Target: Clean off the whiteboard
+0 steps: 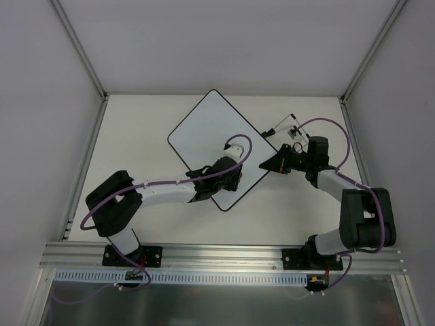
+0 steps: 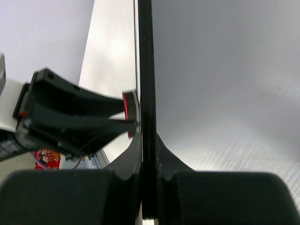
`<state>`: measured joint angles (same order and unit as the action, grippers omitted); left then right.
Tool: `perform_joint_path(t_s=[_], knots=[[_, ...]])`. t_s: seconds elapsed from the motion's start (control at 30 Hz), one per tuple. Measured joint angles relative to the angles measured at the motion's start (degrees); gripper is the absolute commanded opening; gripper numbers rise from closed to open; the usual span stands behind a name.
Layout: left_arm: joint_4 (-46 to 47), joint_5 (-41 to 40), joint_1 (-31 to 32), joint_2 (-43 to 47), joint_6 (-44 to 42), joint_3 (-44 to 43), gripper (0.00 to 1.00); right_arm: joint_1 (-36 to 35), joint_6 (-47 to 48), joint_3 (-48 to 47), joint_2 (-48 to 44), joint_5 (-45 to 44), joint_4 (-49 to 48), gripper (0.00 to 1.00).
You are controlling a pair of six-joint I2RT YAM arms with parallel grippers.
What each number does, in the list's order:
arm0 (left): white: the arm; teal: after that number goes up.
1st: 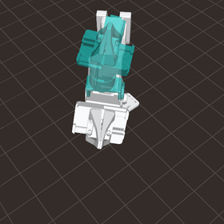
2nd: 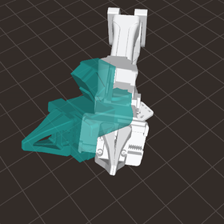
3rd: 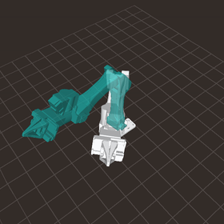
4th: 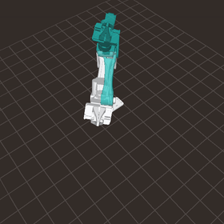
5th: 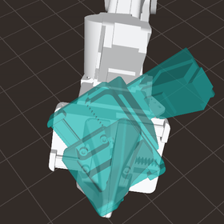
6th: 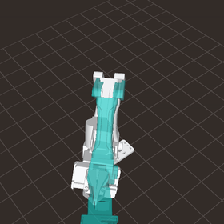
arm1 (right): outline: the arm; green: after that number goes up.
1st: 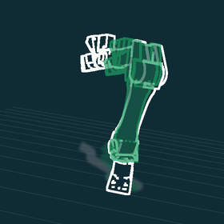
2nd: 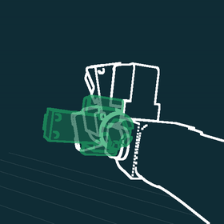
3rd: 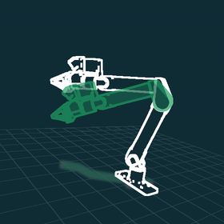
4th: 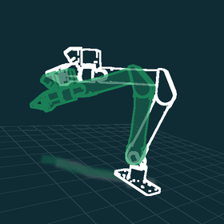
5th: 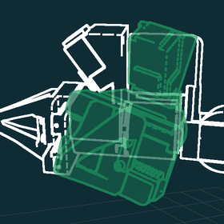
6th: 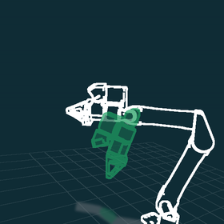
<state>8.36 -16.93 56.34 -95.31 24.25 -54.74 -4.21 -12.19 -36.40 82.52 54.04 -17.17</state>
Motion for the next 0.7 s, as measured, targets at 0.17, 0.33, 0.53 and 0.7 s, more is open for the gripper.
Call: perform_joint_path(t_s=[0.17, 0.33, 0.53, 0.7], knots=[[0.2, 2.9, 4.2, -0.3, -0.3, -0.4, 0.00, 0.0, 0.3, -0.6, 0.7, 0.2, 0.0, 0.00], [0.2, 3.1, 3.9, -0.5, -0.2, -0.8, 0.00, 0.0, 0.4, -0.7, 0.9, 0.3, 0.0, 0.00], [1.0, 6.4, -3.2, 1.4, 2.6, 1.9, 0.00, -0.1, 0.4, -0.9, 0.9, 0.2, -0.1, 0.00], [1.1, 5.2, -11.6, 2.4, 3.9, 4.7, 0.00, -0.1, 0.4, -0.9, 0.9, 0.2, -0.1, 0.00]])
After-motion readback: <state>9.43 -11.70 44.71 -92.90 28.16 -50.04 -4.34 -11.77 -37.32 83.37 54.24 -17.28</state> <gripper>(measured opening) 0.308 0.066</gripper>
